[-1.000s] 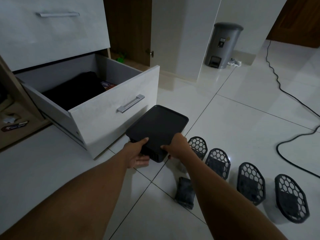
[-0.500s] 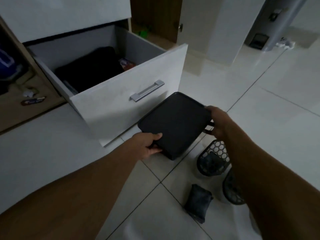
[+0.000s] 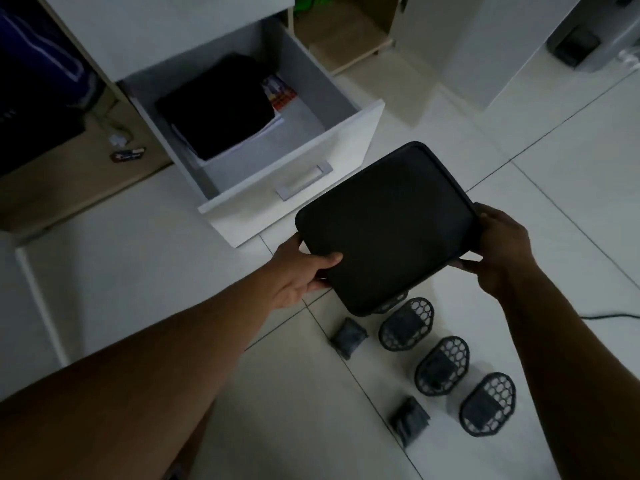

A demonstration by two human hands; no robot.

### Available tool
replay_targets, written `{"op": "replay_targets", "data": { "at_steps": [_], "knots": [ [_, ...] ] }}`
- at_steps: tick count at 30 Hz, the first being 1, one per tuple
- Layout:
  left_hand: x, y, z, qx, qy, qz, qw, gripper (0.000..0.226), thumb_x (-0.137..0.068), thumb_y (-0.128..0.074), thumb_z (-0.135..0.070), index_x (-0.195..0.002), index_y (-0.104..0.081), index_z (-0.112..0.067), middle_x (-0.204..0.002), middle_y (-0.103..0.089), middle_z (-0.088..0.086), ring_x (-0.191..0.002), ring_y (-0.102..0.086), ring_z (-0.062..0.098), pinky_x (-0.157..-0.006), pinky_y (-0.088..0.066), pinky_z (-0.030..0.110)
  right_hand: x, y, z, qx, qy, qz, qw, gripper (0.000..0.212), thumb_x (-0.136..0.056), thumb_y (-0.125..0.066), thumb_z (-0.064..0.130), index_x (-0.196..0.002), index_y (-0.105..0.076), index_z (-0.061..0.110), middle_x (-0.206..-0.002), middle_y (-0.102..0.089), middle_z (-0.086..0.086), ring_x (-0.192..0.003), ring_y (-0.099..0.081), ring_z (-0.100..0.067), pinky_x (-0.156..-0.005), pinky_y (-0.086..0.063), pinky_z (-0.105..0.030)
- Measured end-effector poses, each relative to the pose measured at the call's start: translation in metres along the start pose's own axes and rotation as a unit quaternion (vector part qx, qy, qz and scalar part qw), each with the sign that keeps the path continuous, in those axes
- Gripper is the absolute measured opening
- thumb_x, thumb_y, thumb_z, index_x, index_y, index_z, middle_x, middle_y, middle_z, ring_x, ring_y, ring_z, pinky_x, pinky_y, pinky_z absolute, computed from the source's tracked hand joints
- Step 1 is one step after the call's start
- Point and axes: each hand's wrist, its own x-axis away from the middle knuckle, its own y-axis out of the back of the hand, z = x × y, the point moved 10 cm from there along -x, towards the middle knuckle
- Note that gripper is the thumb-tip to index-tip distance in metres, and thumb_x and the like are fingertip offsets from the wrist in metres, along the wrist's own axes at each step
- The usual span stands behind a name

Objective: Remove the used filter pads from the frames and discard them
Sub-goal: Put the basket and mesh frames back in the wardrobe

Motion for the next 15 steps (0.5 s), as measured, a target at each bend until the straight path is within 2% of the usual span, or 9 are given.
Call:
{"op": "replay_targets", "data": {
  "at_steps": [2, 4, 8, 11, 13, 15],
  "knots": [
    [0.029, 0.0, -0.029, 0.002, -0.005, 0.002, 1.0, 0.074, -0.082, -0.074, 0.001, -0.143, -0.04, -0.022, -0.137, -0.054, 0.014, -0.099, -0.066, 0.027, -0.08, -0.061, 0.043, 0.02, -0.008, 0.041, 0.014, 0.012, 0.026, 0.999, 0.038, -0.095, -0.041, 0.002, -0.115, -0.067, 0.021, -0.097, -0.064, -0.011, -0.077, -0.06, -0.024, -0.055, -0.059, -0.037],
    [0.048, 0.012, -0.069, 0.006, -0.025, -0.018, 0.999, 0.079, -0.08, -0.075, 0.0, -0.145, -0.037, -0.024, -0.136, -0.055, 0.014, -0.101, -0.066, 0.027, -0.078, -0.061, 0.041, 0.03, -0.031, 0.081, 0.015, 0.021, 0.054, 0.998, 0.039, -0.096, -0.039, 0.002, -0.117, -0.066, 0.02, -0.1, -0.065, -0.011, -0.081, -0.061, -0.025, -0.057, -0.058, -0.037],
    [0.043, 0.055, -0.15, 0.019, -0.072, -0.054, 0.996, 0.083, -0.077, -0.078, -0.003, -0.146, -0.039, -0.028, -0.131, -0.06, 0.012, -0.109, -0.065, 0.029, -0.089, -0.057, 0.048, 0.016, -0.105, 0.143, 0.031, 0.051, 0.098, 0.993, 0.037, -0.098, -0.035, 0.004, -0.111, -0.066, 0.019, -0.103, -0.065, -0.012, -0.089, -0.063, -0.027, -0.07, -0.06, -0.046],
    [0.017, 0.095, -0.195, 0.046, -0.08, -0.077, 0.993, 0.085, -0.076, -0.079, -0.002, -0.147, -0.039, -0.029, -0.124, -0.066, 0.01, -0.103, -0.07, 0.026, -0.081, -0.06, 0.042, -0.005, -0.17, 0.169, 0.043, 0.068, 0.13, 0.988, 0.035, -0.096, -0.036, 0.003, -0.107, -0.067, 0.018, -0.102, -0.065, -0.015, -0.093, -0.064, -0.03, -0.077, -0.059, -0.048],
    [-0.002, 0.128, -0.217, 0.061, -0.078, -0.104, 0.99, 0.082, -0.076, -0.079, -0.001, -0.145, -0.042, -0.025, -0.117, -0.071, 0.007, -0.098, -0.073, 0.022, -0.078, -0.061, 0.041, -0.022, -0.219, 0.177, 0.064, 0.068, 0.151, 0.984, 0.035, -0.092, -0.042, 0.0, -0.103, -0.069, 0.018, -0.1, -0.066, -0.017, -0.092, -0.065, -0.033, -0.08, -0.06, -0.048],
    [-0.026, 0.158, -0.233, 0.066, -0.073, -0.132, 0.986, 0.069, -0.078, -0.077, -0.001, -0.138, -0.05, -0.02, -0.115, -0.072, 0.006, -0.098, -0.073, 0.022, -0.079, -0.061, 0.042, -0.045, -0.265, 0.182, 0.097, 0.074, 0.172, 0.977, 0.036, -0.087, -0.046, -0.002, -0.104, -0.071, 0.017, -0.103, -0.069, -0.018, -0.095, -0.067, -0.037, -0.081, -0.06, -0.047]
  ]
}}
